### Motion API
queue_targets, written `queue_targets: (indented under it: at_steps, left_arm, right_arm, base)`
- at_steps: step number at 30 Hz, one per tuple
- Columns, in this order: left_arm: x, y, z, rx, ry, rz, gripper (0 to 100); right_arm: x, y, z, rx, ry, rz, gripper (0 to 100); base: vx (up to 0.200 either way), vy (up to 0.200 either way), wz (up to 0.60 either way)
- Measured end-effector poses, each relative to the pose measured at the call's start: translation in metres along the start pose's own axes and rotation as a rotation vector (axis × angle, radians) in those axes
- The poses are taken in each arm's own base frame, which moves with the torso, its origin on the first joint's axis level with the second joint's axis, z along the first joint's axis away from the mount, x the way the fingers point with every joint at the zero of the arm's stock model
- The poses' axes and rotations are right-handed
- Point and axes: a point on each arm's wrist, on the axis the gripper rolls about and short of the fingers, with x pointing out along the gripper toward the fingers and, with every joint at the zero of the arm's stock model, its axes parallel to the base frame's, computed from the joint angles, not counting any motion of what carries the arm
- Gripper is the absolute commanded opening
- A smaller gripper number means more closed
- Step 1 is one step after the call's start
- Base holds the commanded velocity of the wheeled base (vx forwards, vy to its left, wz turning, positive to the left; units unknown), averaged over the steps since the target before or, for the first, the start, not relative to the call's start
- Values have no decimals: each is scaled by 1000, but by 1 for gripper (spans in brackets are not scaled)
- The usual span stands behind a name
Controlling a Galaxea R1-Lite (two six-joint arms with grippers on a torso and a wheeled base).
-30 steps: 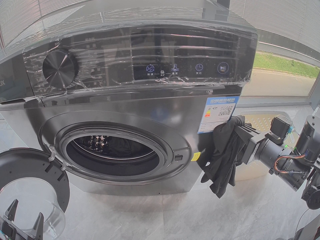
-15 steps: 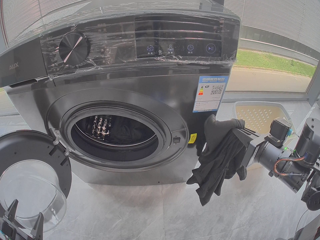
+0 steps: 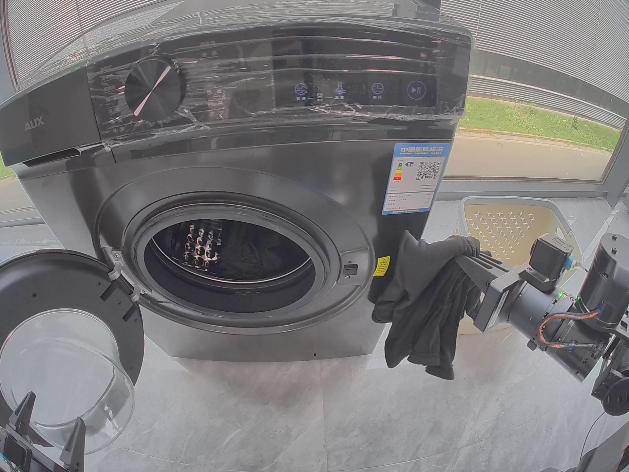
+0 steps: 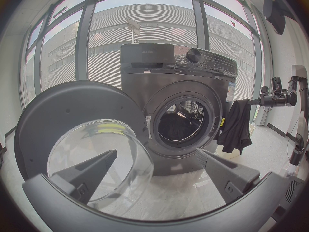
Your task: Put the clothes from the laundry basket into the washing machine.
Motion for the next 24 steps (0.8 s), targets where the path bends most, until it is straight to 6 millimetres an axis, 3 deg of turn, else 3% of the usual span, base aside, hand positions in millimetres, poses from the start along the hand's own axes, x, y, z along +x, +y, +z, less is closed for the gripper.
queue_targets:
  at_steps: [24]
  left_arm:
    - [0, 0, 0, 11, 0, 3, 100]
  right_arm:
    - [-5, 2, -7, -4, 30, 26, 0]
  base:
    - [0, 8, 0]
